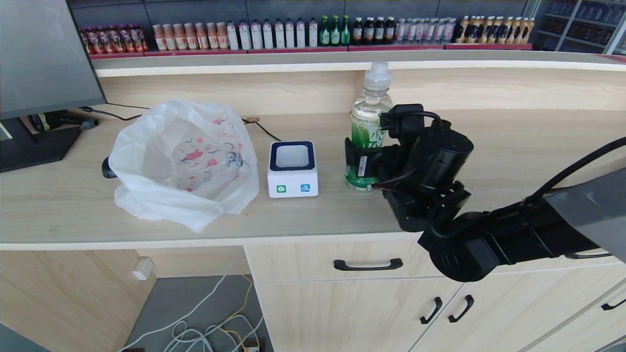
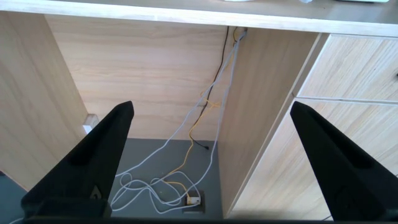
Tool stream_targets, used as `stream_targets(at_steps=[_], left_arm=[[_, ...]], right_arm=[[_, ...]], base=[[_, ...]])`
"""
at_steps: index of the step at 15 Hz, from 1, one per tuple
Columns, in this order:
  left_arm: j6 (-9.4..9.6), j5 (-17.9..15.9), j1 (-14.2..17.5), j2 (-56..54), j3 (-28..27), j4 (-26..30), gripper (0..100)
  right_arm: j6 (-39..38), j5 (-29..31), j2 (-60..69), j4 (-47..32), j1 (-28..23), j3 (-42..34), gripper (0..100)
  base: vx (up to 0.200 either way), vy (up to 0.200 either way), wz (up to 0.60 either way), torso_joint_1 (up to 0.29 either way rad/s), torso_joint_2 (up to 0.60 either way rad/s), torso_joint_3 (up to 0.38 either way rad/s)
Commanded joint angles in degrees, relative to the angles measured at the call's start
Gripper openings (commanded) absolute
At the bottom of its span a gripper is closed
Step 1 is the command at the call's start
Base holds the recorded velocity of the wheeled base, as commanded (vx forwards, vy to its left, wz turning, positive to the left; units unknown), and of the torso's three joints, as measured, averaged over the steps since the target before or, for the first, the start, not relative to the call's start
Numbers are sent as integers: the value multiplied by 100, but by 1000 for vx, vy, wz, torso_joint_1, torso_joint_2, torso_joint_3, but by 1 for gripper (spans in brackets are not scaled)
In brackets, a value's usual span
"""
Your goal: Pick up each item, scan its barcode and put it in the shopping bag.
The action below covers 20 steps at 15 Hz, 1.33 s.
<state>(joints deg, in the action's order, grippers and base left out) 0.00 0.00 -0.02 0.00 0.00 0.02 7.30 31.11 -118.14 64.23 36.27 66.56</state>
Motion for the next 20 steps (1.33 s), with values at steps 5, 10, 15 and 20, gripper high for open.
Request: stream_targets(at_steps=[5, 10, 15, 20], left_arm=[[0, 0, 2, 0, 0, -2, 100], [0, 0, 2, 0, 0, -2, 100], [0, 0, -6, 0, 0, -2, 100], [0, 0, 2, 0, 0, -2, 100]], right_arm=[[-1, -8, -245, 2, -129, 349, 100], [8, -70, -245, 2, -164, 375, 100], [61, -70, -245, 2, -155, 498, 100], [114, -70, -236, 2, -137, 551, 0]], base=[[0, 0, 0, 0, 0, 0], [0, 0, 0, 0, 0, 0], [0, 0, 0, 0, 0, 0], [0, 0, 0, 0, 0, 0]])
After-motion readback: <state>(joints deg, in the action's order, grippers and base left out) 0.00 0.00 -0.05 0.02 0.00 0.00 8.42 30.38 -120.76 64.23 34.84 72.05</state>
